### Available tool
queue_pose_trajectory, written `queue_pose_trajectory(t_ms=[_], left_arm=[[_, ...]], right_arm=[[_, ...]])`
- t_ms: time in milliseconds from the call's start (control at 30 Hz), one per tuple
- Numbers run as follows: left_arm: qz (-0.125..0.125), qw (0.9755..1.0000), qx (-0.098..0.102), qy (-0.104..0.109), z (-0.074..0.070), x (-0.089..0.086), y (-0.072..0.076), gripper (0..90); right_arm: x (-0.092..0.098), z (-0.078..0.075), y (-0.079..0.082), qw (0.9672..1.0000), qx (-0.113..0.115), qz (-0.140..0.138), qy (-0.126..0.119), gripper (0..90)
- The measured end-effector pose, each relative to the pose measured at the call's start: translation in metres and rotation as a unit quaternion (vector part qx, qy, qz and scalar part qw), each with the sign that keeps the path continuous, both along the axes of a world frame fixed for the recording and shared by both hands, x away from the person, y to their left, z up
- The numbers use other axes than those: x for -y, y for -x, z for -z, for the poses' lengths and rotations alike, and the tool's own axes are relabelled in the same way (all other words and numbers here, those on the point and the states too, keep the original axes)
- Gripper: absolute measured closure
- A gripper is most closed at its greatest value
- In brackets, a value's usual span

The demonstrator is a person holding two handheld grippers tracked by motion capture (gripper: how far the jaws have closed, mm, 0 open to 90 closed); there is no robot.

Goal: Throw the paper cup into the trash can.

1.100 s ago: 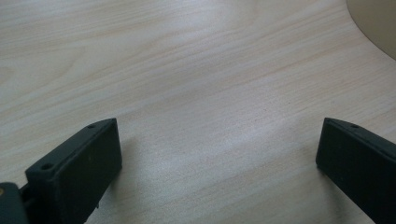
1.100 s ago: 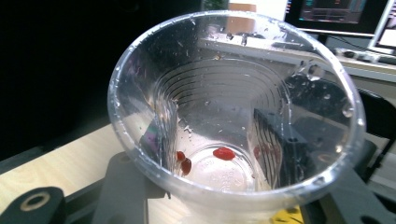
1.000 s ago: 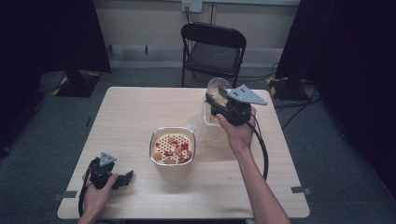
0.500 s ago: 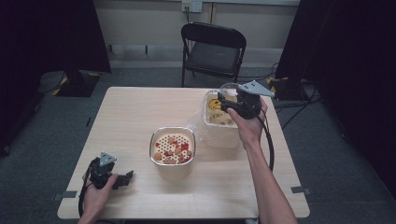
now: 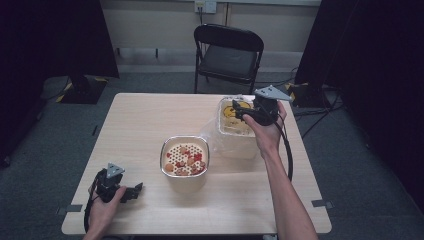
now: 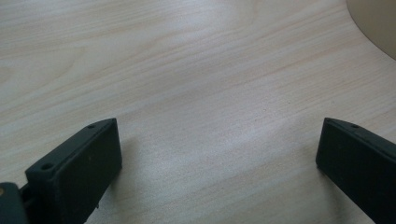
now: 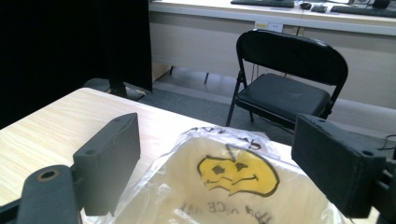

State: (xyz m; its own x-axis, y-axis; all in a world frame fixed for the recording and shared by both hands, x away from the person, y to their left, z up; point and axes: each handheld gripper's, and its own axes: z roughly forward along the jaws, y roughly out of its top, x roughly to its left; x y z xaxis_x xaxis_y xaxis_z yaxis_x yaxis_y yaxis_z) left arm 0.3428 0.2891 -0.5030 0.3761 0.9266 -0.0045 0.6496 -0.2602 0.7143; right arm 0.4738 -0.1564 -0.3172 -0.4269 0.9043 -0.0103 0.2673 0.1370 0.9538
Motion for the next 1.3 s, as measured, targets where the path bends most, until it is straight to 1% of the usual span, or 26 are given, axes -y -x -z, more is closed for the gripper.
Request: queue_pose_trajectory(t_ms=[33,67,133,333,500,533,567,633,733,800,900,1000,1100,1133,1200,1300], left_arm=[[0.001,1.0000,0.001,-0.003,0.000,0.000,0.000,0.0],[0.000,1.0000,0.000,0.000,0.000,0.000,0.000,0.0],[0.001,1.0000,0.000,-0.001,0.000,0.000,0.000,0.0],[0.000,1.0000,0.000,0.000,0.000,0.000,0.000,0.0],[0.000,1.0000,0.000,0.000,0.000,0.000,0.000,0.0],[0.000,1.0000,0.000,0.000,0.000,0.000,0.000,0.0],[0.000,1.0000,0.000,0.000,0.000,0.000,0.000,0.0],[0.000,1.0000,0.000,0.000,0.000,0.000,0.000,0.0],[0.000,1.0000,0.000,0.000,0.000,0.000,0.000,0.0],[0.000,1.0000,0.000,0.000,0.000,0.000,0.000,0.0],[0.000,1.0000,0.000,0.000,0.000,0.000,0.000,0.0],[0.000,1.0000,0.000,0.000,0.000,0.000,0.000,0.0],[0.000,1.0000,0.000,0.000,0.000,0.000,0.000,0.0],[0.000,1.0000,0.000,0.000,0.000,0.000,0.000,0.0],[0.000,1.0000,0.000,0.000,0.000,0.000,0.000,0.0],[0.000,1.0000,0.000,0.000,0.000,0.000,0.000,0.0]], right_arm=[[0.000,0.001,0.001,1.0000,-0.002,-0.001,-0.001,15.1],[0.000,0.001,0.001,1.0000,-0.003,-0.003,-0.004,15.1],[0.002,0.001,0.003,0.9999,-0.006,-0.008,-0.009,15.1],[0.003,0.001,0.009,0.9997,-0.014,-0.019,-0.011,15.1],[0.004,0.001,0.024,0.9994,-0.016,-0.030,-0.006,15.1],[0.004,0.001,0.024,0.9994,-0.016,-0.030,-0.006,15.1],[0.005,0.003,0.029,0.9992,-0.017,-0.035,-0.005,15.2],[0.007,0.006,0.033,0.9992,-0.020,-0.035,0.002,15.2],[0.010,0.008,0.038,0.9992,-0.019,-0.035,-0.001,15.6],[0.013,0.009,0.047,0.9993,-0.018,-0.031,0.006,15.5],[0.016,0.009,0.055,0.9991,-0.024,-0.033,0.009,15.2],[0.018,0.011,0.066,0.9991,-0.022,-0.033,0.014,15.2],[0.021,0.014,0.076,0.9990,-0.024,-0.035,0.011,15.2],[0.021,0.014,0.076,0.9990,-0.024,-0.035,0.011,15.2],[0.023,0.018,0.084,0.9988,-0.030,-0.037,0.012,15.2],[0.026,0.021,0.090,0.9985,-0.036,-0.041,0.004,15.2]])
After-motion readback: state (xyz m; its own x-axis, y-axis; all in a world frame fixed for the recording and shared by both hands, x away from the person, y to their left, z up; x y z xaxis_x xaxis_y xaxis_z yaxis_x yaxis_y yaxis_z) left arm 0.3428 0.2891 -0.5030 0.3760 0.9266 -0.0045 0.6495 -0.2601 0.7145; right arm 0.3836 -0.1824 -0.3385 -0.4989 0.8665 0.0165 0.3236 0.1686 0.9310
